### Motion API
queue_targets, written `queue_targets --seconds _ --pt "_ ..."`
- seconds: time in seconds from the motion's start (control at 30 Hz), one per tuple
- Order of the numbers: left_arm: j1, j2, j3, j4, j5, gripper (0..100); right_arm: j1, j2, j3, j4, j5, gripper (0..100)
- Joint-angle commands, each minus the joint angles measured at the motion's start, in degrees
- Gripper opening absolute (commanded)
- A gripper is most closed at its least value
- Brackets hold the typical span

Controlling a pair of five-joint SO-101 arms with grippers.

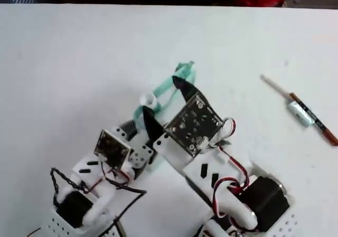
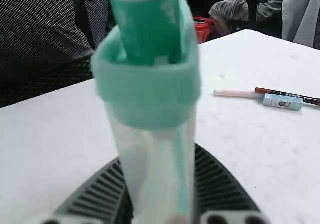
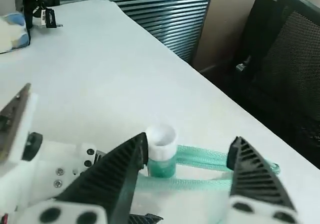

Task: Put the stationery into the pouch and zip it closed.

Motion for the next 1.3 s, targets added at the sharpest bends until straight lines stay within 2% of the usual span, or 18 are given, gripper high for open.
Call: queue_targets --seconds 0.0,0.23,0.43,0.57,0.73,0.87,1.0,1.13,1.27 --pt "-0.4 0.13 -1.85 -0.7 -0.26 13 -0.22 -0.57 -0.62 -0.04 -0.26 22.4" --pt "-0.4 0.13 -1.85 -0.7 -0.26 13 -0.04 -0.57 -0.88 -0.31 -0.18 22.2" --pt "-0.31 0.13 -2.02 -0.7 3.6 15 5.41 -0.13 -4.57 -2.42 -0.62 22.0" --pt "-0.57 0.13 -2.29 -0.62 3.78 16 5.93 -0.13 -3.96 -2.07 -0.62 22.0" --pt "-0.57 0.13 -5.71 3.96 4.57 17 5.93 -0.13 -3.25 -1.45 -0.26 22.0" --pt "-0.57 0.13 -5.8 4.31 4.31 17 6.73 -0.66 -4.4 -0.66 -0.18 22.0" --pt "-0.48 0.13 -5.8 4.31 4.22 16 12.26 -0.66 -5.98 3.3 0.26 22.0" --pt "-0.22 0.13 -5.8 4.48 4.22 16 21.14 -0.22 -3.6 8.57 8.79 22.0" --pt "-0.22 0.13 -5.8 4.48 4.22 16 36.09 -1.89 4.66 12.26 13.01 22.0"
